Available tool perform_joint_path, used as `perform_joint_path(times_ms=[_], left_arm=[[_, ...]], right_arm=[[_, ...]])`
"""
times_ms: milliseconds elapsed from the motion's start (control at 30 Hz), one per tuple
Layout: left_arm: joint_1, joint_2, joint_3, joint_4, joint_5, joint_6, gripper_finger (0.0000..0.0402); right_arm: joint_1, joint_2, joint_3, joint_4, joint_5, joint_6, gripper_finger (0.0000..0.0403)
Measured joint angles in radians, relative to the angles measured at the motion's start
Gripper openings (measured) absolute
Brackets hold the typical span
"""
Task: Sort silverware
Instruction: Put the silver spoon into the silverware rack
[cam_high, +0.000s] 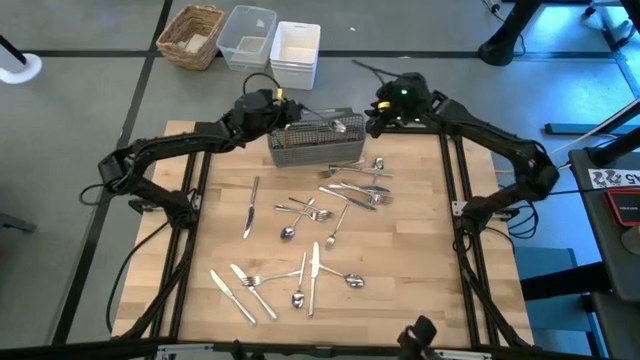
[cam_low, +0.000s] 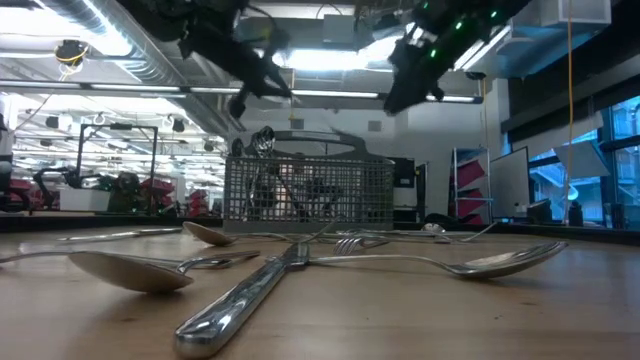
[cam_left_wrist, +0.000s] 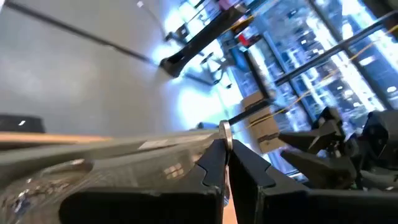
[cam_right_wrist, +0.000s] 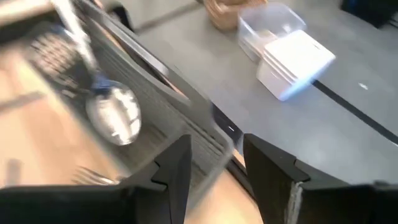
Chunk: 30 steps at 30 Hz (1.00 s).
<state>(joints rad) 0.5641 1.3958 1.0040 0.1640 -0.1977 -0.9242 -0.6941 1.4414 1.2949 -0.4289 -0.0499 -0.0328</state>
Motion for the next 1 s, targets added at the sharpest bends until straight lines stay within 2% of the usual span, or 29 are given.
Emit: perform_joint_path(times_ms=[300, 500, 667, 833, 1000], left_arm=[[-0.027, -0.139, 0.000, 0.015, 0.004, 0.120, 0.0003], [-0.076, -0.181, 0.000, 0.140, 0.004, 0.225, 0.0003], [-0.117, -0.186, 0.000, 0.217, 0.005, 0.279, 0.0004], [-0.140, -0.186, 0.000, 0.226, 0.004, 0.279, 0.0004], [-0.159, -0.186, 0.000, 0.253, 0.003, 0.254, 0.0005]], right_arm=[[0.000, -0.124, 0.000, 0.076, -0.286, 0.173, 0.0147], [0.000, -0.131, 0.000, 0.164, -0.477, 0.330, 0.0147], [0.000, -0.131, 0.000, 0.223, -0.574, 0.441, 0.0147], [0.000, -0.131, 0.000, 0.307, -0.690, 0.535, 0.0147], [0.001, -0.131, 0.000, 0.297, -0.703, 0.564, 0.0147]])
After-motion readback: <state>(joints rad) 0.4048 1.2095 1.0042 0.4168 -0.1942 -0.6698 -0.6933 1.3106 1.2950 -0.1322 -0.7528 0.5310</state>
